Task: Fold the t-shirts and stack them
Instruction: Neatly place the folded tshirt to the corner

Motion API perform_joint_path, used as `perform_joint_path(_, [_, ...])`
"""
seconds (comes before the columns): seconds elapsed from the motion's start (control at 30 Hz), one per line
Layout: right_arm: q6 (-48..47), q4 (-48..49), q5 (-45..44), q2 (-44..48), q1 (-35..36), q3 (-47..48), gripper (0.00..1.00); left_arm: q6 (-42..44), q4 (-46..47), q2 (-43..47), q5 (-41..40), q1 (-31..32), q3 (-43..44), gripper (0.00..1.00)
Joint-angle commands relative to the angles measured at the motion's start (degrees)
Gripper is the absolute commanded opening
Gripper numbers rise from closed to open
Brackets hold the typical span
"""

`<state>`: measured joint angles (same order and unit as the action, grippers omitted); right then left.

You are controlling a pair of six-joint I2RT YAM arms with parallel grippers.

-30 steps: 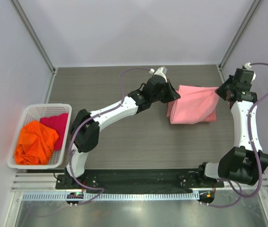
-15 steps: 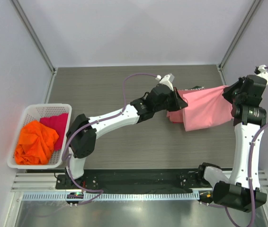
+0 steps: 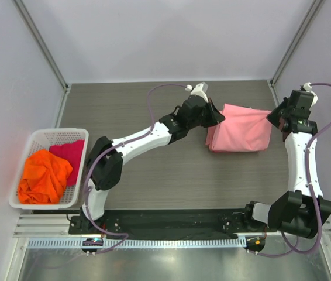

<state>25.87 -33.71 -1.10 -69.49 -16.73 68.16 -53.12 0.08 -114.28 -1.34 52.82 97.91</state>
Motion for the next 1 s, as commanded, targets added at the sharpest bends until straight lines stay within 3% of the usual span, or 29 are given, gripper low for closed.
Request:
perform_joint_path(0.0, [0.7,5.1,0.4,-2.0,-0.2,0.7,0.01,0.9,1.6,-1.6,0.2,-1.4,4.6,0.00])
perform_joint_path(0.3, [1.3,9.0,2.9,-4.7,-0.2,2.2,0.01,-0.1,2.5,-4.6,1.2,-3.1,6.2,0.00])
perform_joint_path(0.97, [-3.0,-6.5,-0.9,17.6,-0.2,-0.6,0.01,1.1,6.1,10.1,-6.4,7.0,-9.5,0.00])
